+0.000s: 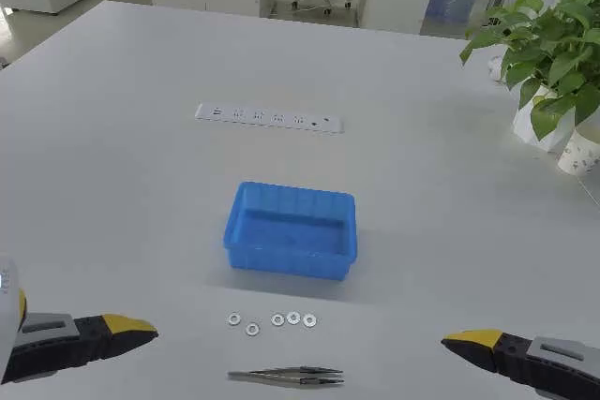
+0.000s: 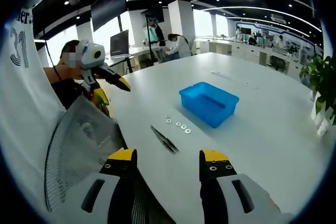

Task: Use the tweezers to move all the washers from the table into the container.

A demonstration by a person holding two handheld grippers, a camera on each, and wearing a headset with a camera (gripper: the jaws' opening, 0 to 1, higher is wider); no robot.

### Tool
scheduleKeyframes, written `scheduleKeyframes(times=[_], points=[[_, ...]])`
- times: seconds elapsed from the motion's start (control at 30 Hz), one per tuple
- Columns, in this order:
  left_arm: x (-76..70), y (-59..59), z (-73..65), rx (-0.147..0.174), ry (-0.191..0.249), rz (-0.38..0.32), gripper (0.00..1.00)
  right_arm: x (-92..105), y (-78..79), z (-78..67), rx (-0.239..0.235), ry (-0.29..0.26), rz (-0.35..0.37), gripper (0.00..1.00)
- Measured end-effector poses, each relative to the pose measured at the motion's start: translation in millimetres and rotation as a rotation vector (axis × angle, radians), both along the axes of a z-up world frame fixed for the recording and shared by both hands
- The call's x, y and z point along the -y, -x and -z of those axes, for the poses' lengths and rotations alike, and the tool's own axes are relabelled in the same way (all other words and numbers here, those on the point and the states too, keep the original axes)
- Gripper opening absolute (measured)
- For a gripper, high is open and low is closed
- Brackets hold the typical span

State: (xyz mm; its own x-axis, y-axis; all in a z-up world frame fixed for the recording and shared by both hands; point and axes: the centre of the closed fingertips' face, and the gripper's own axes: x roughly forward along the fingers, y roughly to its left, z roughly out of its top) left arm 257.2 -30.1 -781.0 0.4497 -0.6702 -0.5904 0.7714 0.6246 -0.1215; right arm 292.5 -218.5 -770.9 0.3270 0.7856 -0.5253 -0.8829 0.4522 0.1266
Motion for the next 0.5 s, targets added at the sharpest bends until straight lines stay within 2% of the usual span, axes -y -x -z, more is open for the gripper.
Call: scheduleKeyframes(times=[0.5], points=[[3.7, -3.4, 6.4, -0.015, 0.008, 0.006, 0.55, 1.0, -1.2, 3.4, -0.008, 0.008, -0.003, 0.48]])
